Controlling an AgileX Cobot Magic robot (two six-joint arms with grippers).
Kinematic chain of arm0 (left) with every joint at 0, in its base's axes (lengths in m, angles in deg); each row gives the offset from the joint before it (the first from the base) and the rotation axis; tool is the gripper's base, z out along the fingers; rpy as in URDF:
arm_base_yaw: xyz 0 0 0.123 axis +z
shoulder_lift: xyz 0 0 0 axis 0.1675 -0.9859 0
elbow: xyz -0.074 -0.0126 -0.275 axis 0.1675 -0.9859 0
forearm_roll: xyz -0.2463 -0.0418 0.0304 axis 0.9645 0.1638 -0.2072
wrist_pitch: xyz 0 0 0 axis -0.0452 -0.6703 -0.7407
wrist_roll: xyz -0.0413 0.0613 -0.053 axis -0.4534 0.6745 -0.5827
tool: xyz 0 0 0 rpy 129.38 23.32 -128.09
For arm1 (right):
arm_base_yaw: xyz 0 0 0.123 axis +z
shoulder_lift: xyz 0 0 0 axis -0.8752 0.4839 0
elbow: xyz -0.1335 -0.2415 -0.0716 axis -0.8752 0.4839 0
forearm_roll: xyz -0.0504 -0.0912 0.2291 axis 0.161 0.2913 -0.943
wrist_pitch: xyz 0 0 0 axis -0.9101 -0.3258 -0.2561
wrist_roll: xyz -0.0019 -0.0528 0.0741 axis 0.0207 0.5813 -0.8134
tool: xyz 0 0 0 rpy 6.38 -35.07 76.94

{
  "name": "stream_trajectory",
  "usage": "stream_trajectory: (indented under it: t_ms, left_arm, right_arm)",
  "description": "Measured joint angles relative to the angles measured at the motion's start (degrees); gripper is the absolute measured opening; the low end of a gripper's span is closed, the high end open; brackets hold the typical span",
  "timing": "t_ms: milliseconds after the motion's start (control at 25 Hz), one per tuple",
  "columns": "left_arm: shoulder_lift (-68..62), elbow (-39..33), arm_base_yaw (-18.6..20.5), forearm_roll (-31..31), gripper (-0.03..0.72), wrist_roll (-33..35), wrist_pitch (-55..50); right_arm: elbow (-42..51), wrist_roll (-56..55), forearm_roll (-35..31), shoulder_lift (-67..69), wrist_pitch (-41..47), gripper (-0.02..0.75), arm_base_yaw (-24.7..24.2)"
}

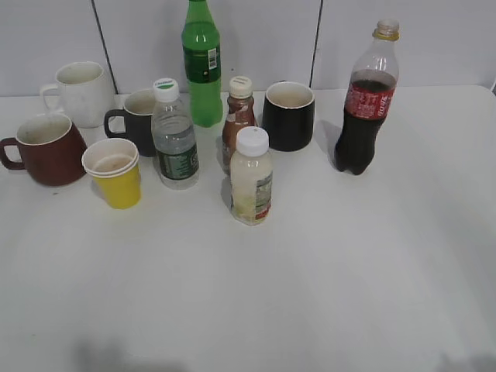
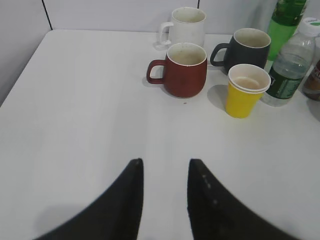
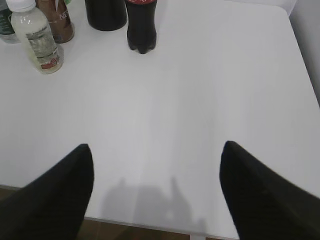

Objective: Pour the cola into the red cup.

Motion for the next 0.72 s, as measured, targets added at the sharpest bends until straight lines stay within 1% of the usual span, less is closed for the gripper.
stream_trajectory:
  t_ms: [720]
  left_arm:
    - [0.0, 0.0, 0.0, 0.0, 0.238, 0.0, 0.0]
  right_arm:
    - [0.0, 0.0, 0.0, 0.0, 0.0, 0.587, 0.0]
